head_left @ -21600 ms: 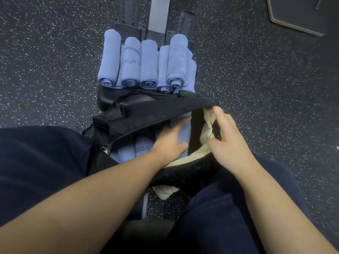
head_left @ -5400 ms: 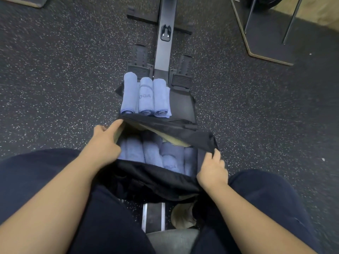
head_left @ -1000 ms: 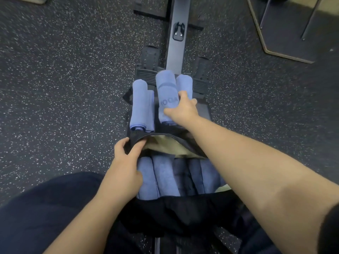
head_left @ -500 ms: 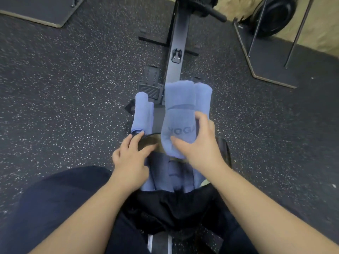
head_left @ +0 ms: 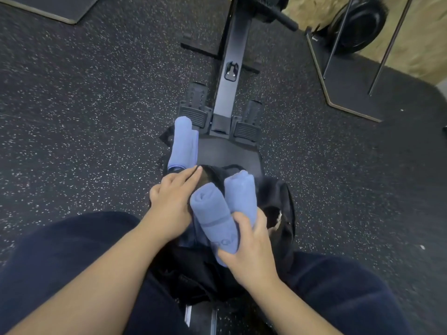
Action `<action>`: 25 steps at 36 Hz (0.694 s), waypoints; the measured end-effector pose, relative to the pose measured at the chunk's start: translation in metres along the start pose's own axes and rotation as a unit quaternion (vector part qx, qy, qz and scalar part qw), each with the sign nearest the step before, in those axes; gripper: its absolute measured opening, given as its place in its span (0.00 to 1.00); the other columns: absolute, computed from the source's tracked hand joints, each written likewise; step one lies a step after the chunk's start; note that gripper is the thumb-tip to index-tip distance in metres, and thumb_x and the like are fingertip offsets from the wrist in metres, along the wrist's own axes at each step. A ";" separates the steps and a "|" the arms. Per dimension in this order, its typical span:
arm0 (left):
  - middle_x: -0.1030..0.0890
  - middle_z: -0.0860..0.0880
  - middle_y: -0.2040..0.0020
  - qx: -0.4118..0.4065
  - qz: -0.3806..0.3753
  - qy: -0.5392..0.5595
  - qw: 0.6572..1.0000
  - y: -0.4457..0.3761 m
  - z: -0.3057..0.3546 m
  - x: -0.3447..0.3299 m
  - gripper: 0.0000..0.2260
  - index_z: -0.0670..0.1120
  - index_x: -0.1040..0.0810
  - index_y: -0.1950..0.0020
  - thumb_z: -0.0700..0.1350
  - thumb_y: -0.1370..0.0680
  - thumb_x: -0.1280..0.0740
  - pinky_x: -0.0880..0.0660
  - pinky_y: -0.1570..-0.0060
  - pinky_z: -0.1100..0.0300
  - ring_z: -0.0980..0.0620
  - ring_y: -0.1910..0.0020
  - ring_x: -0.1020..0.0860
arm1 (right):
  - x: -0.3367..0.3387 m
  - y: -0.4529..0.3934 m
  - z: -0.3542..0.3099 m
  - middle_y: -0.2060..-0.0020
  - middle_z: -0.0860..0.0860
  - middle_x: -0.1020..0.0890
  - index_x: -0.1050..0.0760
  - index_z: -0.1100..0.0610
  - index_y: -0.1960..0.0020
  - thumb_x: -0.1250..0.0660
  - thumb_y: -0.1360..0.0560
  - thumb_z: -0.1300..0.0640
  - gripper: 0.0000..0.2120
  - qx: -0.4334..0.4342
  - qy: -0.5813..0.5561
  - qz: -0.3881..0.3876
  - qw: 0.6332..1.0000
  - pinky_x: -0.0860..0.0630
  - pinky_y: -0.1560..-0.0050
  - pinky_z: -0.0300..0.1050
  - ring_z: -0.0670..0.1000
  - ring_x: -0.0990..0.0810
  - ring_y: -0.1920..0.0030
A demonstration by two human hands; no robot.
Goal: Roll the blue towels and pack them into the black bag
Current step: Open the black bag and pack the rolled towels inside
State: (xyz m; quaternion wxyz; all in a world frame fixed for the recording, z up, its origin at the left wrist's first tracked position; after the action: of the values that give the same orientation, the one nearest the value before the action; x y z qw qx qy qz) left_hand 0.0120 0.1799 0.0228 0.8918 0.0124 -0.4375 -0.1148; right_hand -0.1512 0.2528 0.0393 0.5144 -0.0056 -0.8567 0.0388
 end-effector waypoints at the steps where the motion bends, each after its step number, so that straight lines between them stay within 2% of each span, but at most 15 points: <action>1: 0.48 0.61 0.23 0.000 0.000 0.004 1.000 0.000 0.000 0.000 0.36 0.57 0.50 0.22 0.34 0.25 0.42 0.50 0.35 0.56 0.54 0.29 0.47 | -0.002 0.000 0.002 0.46 0.52 0.34 0.33 0.51 0.46 0.27 0.41 0.53 0.26 0.003 0.008 -0.005 1.000 0.26 0.61 0.48 0.57 0.27 0.54; 5: 0.50 0.61 0.22 0.016 0.007 0.012 1.000 0.000 0.000 0.001 0.40 0.55 0.51 0.21 0.32 0.28 0.41 0.50 0.32 0.53 0.54 0.29 0.48 | -0.009 0.002 0.012 0.47 0.53 0.33 0.31 0.52 0.48 0.29 0.41 0.54 0.23 -0.008 0.039 -0.033 0.999 0.25 0.63 0.50 0.57 0.28 0.55; 12: 0.52 0.61 0.22 0.020 0.013 0.015 1.000 -0.001 0.001 0.002 0.39 0.53 0.51 0.21 0.32 0.28 0.41 0.46 0.33 0.51 0.53 0.30 0.47 | -0.019 0.017 0.026 0.44 0.54 0.32 0.33 0.47 0.45 0.30 0.41 0.50 0.26 -0.021 0.086 -0.090 0.992 0.24 0.61 0.49 0.58 0.27 0.54; 17: 0.54 0.60 0.22 0.020 0.002 0.038 0.999 -0.002 0.001 0.000 0.38 0.53 0.53 0.21 0.33 0.27 0.41 0.45 0.33 0.49 0.53 0.28 0.48 | -0.021 0.026 0.027 0.41 0.51 0.37 0.38 0.44 0.41 0.33 0.38 0.48 0.27 -0.004 0.091 -0.140 0.986 0.27 0.54 0.49 0.56 0.31 0.50; 20: 0.45 0.52 0.22 0.027 0.005 0.088 0.996 -0.003 -0.004 -0.001 0.41 0.59 0.58 0.22 0.33 0.27 0.42 0.45 0.35 0.50 0.50 0.29 0.44 | -0.021 0.030 0.024 0.42 0.49 0.39 0.38 0.44 0.40 0.34 0.38 0.49 0.27 0.011 0.109 -0.188 0.976 0.27 0.51 0.48 0.55 0.32 0.49; 22: 0.40 0.53 0.24 0.023 0.031 0.123 0.992 -0.005 -0.007 0.004 0.43 0.61 0.63 0.24 0.32 0.27 0.42 0.45 0.36 0.51 0.49 0.30 0.41 | -0.021 0.032 0.025 0.43 0.49 0.39 0.37 0.45 0.40 0.34 0.37 0.49 0.26 0.003 0.117 -0.214 0.970 0.27 0.50 0.49 0.55 0.32 0.49; 25: 0.38 0.54 0.27 0.016 0.057 0.109 0.992 -0.004 -0.003 0.014 0.42 0.58 0.59 0.22 0.32 0.26 0.42 0.45 0.35 0.49 0.48 0.31 0.41 | -0.022 0.038 0.030 0.43 0.49 0.39 0.37 0.45 0.40 0.33 0.37 0.49 0.26 -0.018 0.123 -0.241 0.963 0.27 0.49 0.50 0.55 0.32 0.49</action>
State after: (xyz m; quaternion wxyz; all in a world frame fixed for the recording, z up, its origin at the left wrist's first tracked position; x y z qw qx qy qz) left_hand 0.0222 0.1727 0.0310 0.9389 0.0142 -0.3395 -0.0547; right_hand -0.1688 0.2880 0.0035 0.6097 0.1871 -0.7634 -0.1022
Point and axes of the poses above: each hand's wrist, its own y-axis away from the middle knuckle, its own x-axis out of the back of the hand, z = x × y, the point moved 6 cm from there along -y, towards the middle knuckle
